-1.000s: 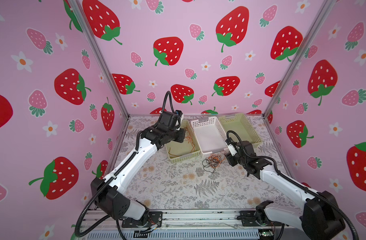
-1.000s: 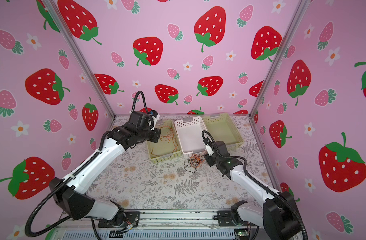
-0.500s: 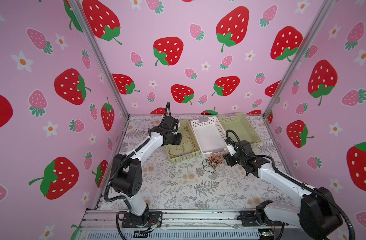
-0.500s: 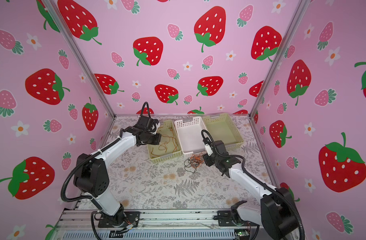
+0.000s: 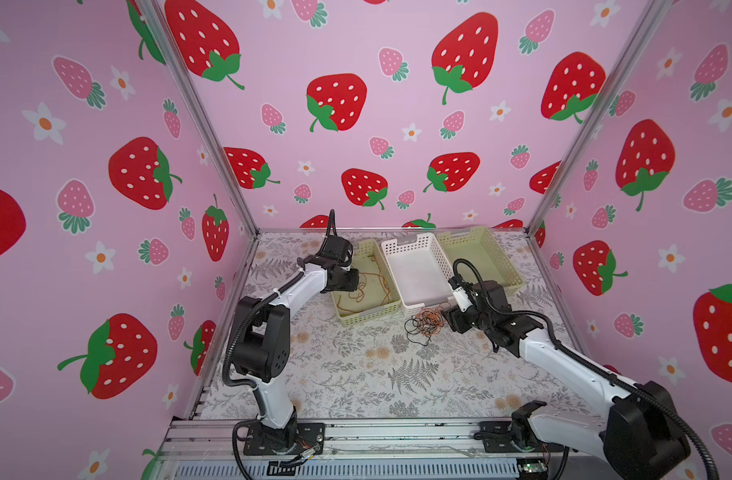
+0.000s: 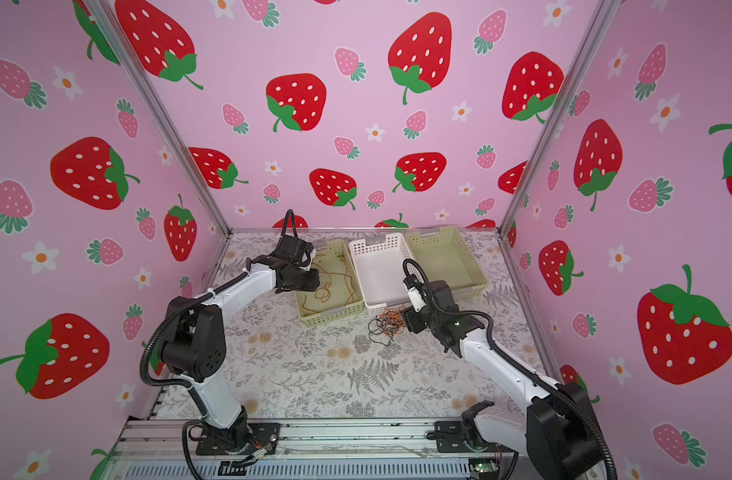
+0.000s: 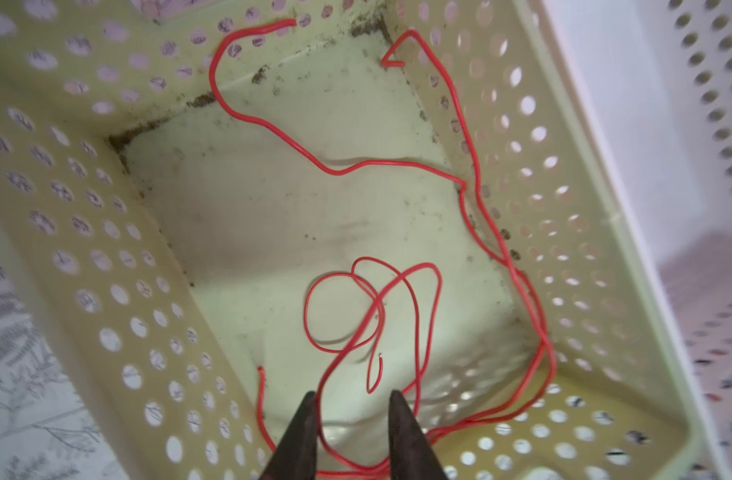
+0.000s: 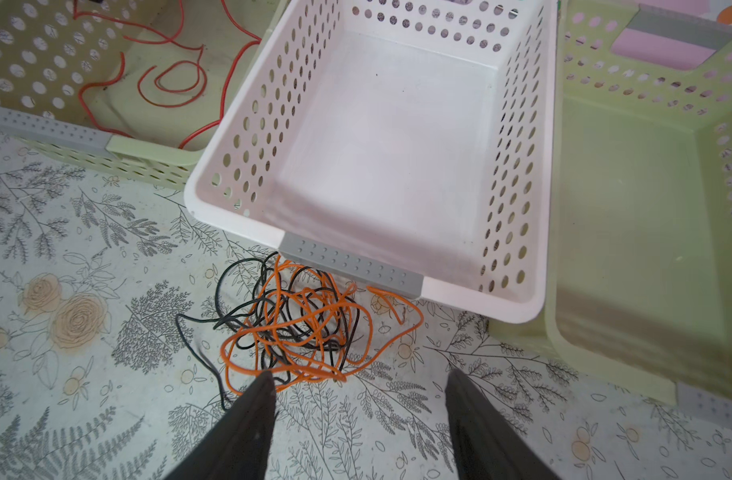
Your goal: Untangle the cables
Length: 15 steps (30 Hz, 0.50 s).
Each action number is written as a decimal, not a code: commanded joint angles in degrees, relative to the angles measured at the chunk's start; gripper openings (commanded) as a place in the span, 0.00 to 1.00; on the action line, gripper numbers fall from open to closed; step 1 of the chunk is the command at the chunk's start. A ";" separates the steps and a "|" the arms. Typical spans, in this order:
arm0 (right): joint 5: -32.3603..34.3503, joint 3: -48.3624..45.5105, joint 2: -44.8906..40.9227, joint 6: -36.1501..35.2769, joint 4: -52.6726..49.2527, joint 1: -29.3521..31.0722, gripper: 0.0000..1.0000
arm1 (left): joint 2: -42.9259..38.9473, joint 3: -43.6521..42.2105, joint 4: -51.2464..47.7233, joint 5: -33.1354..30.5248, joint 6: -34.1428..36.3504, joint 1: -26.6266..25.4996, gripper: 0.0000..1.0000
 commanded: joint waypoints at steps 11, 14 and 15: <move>-5.66 5.08 7.44 -1.03 -3.42 2.10 0.64 | -18.99 -12.17 7.95 -7.56 8.06 -10.10 0.64; -4.92 5.12 7.80 -0.21 -3.88 2.64 0.64 | -20.45 -14.21 5.66 -9.80 9.94 -15.25 0.65; -4.22 4.90 7.25 0.17 -3.81 2.76 0.64 | -20.67 -14.79 5.18 -10.31 10.42 -17.00 0.64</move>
